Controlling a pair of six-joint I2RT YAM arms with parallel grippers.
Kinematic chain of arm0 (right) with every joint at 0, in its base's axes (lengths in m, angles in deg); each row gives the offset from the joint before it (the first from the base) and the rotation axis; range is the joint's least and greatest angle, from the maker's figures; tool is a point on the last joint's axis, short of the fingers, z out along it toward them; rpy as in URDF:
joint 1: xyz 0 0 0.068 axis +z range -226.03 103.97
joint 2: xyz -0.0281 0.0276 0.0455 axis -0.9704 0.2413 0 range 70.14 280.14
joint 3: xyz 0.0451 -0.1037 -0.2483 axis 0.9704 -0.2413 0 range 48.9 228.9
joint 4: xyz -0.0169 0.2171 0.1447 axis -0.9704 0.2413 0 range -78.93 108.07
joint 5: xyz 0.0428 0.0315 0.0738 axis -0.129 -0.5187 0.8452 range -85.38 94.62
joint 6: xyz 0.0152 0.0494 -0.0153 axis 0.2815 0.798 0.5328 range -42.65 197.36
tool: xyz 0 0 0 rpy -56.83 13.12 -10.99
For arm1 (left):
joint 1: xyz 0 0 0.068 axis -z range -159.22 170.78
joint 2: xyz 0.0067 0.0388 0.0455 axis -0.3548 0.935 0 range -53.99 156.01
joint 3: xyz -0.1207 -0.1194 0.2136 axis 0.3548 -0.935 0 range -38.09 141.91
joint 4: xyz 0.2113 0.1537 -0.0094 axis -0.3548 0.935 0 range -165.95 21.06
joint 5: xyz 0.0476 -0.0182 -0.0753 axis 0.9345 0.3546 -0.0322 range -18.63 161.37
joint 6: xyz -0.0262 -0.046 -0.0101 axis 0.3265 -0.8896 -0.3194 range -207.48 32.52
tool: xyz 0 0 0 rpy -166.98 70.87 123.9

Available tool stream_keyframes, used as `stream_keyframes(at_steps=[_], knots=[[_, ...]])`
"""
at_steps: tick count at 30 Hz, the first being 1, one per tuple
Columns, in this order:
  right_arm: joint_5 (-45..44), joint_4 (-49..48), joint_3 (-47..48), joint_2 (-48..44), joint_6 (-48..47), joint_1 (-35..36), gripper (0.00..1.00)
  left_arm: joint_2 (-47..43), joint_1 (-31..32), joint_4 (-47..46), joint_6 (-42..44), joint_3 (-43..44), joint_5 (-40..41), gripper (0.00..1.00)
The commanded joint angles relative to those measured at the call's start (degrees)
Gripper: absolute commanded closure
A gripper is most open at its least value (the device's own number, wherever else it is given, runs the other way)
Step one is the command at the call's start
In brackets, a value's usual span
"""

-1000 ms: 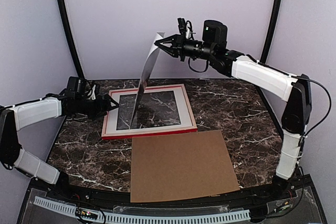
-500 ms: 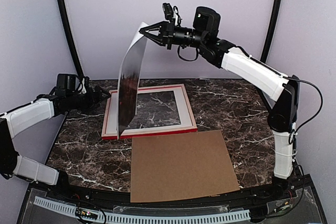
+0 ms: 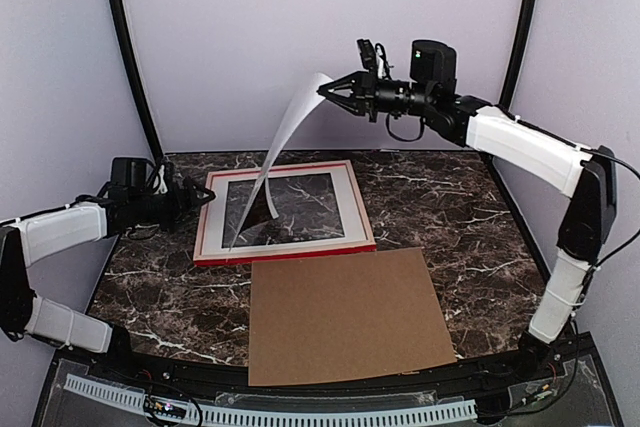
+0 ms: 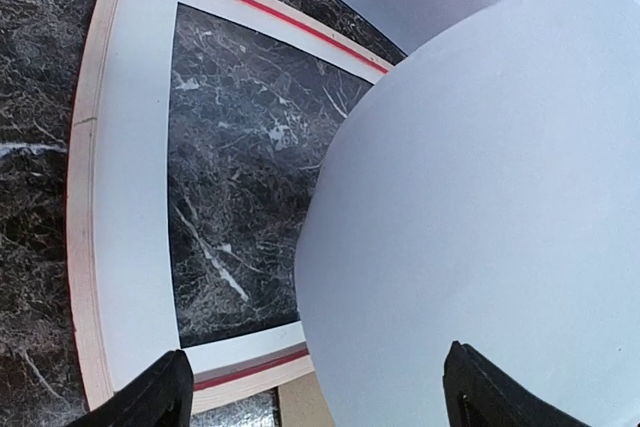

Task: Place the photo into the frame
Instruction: Place the photo on the mat board.

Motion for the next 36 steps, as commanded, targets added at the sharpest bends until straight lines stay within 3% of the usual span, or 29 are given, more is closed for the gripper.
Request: stream_keyframes(at_steps=[1, 8, 13, 23, 31, 36], knots=[[-6.0, 6.2, -11.5, -11.1, -6.5, -1.9, 1.00, -1.0, 2.1, -4.0, -0.5, -1.8, -2.8, 0.11], [-19.5, 23.6, -25.9, -25.0, -13.7, -5.7, 1.00, 2.0, 11.6, -8.3, -3.6, -2.9, -1.7, 0.11], [-25.9, 28.3, -36.9, -31.5, -13.8, -7.6, 1.00, 3.4, 17.0, -15.4, -9.0, -6.7, -1.2, 0.11], [-33.8, 28.7, -51.1, -38.3, -10.4, -8.0, 1.00, 7.9, 29.0, -23.4, -16.8, -11.0, 4.2, 0.11], [-37.4, 26.5, -58.0, -42.2, -6.5, -8.1, 1.00, 7.2, 32.7, -18.9, -18.3, -12.3, 10.8, 0.11], [-35.5, 23.1, -61.4, -42.3, -4.5, -8.0, 1.00, 7.8, 32.9, -19.9, -17.6, -12.8, 9.9, 0.11]])
